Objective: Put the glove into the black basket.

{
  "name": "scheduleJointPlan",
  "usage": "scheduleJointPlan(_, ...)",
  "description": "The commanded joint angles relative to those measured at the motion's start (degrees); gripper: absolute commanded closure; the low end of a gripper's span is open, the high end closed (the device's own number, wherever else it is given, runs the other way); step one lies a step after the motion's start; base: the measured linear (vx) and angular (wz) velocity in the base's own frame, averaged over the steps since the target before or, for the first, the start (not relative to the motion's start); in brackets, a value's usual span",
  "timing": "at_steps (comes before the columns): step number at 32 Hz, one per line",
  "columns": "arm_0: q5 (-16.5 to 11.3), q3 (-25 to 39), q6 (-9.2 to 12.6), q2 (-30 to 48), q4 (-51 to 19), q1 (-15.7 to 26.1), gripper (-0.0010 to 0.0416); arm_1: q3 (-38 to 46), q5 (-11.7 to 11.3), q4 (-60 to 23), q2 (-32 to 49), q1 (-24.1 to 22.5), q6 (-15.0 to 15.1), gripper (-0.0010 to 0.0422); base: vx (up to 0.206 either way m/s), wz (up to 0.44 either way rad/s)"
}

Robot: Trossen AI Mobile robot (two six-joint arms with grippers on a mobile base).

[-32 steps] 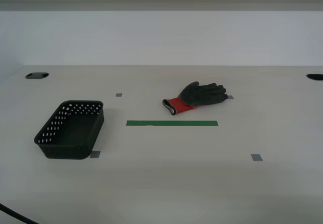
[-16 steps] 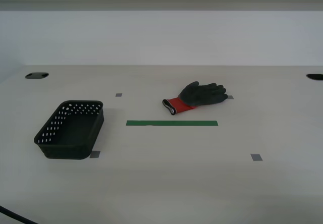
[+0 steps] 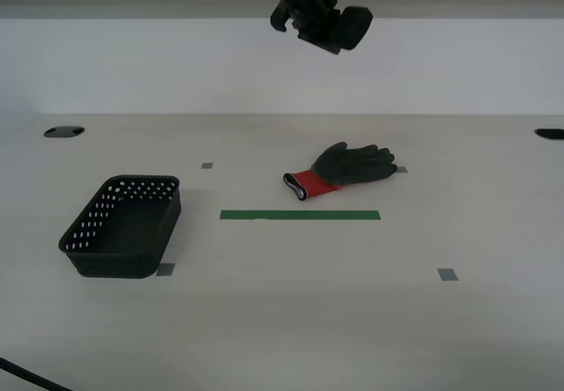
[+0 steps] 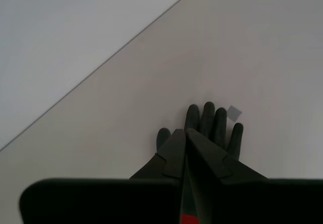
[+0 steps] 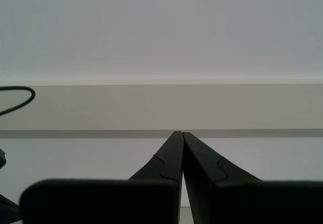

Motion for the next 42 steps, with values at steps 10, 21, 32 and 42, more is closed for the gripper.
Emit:
scheduleJointPlan(10, 0.0, 0.1, 0.0, 0.0, -1.2, 0.0, 0.0405, -2.6, -4.8, 0.9, 6.3, 0.1, -5.4, 0.0413, 0.000, 0.000)
scheduleJointPlan(21, 0.0, 0.1, 0.0, 0.0, -2.4, 0.0, 0.0405, 0.3, -4.6, -2.2, 13.4, 0.1, -7.6, 0.0413, 0.000, 0.000)
scheduleJointPlan(32, 0.0, 0.1, 0.0, 0.0, -2.4, 0.0, 0.0405, 0.4, -4.6, -0.3, 15.2, 0.3, -12.7, 0.0413, 0.000, 0.000)
scheduleJointPlan(42, 0.0, 0.1, 0.0, 0.0, -2.5, 0.0, 0.0405, -0.1, -1.0, -9.7, 15.3, 0.7, -15.0, 0.0412, 0.000, 0.000)
